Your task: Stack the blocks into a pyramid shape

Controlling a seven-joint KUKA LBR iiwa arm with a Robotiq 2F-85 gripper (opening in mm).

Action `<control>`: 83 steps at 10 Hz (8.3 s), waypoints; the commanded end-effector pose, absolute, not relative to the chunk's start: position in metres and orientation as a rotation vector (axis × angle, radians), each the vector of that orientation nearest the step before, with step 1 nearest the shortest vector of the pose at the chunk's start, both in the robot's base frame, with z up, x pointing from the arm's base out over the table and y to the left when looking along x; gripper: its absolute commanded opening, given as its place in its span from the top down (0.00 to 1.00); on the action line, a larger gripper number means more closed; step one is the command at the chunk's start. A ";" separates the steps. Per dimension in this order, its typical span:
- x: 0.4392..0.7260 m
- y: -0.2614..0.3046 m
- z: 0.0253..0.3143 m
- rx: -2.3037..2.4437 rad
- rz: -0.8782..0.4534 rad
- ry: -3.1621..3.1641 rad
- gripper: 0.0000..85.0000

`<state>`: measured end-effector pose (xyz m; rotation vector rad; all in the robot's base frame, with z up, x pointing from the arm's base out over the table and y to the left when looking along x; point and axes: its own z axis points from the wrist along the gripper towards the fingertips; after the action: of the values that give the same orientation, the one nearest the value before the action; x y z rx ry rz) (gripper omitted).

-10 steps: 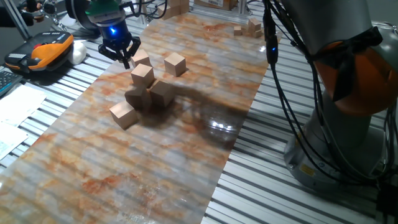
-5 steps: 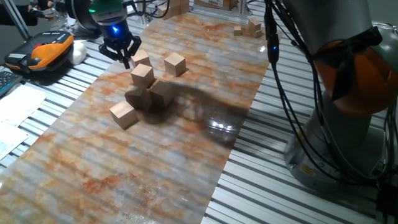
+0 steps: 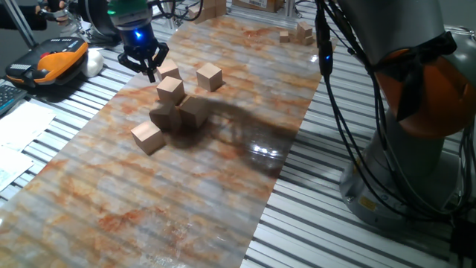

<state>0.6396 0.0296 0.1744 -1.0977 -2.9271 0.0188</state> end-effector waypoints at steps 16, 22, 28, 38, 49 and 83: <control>0.662 0.037 0.164 -1.221 0.077 -2.921 1.00; 0.664 0.040 0.161 -1.130 -0.014 -2.952 1.00; 0.664 0.041 0.160 -1.205 0.045 -2.905 1.00; 0.667 0.044 0.162 -1.252 0.093 -2.913 0.80; 0.665 0.043 0.152 -1.560 0.108 -2.781 0.40; 0.643 0.038 0.142 -1.365 0.067 -2.780 0.40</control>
<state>0.6433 0.0373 0.1423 -1.3636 -2.7805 0.0612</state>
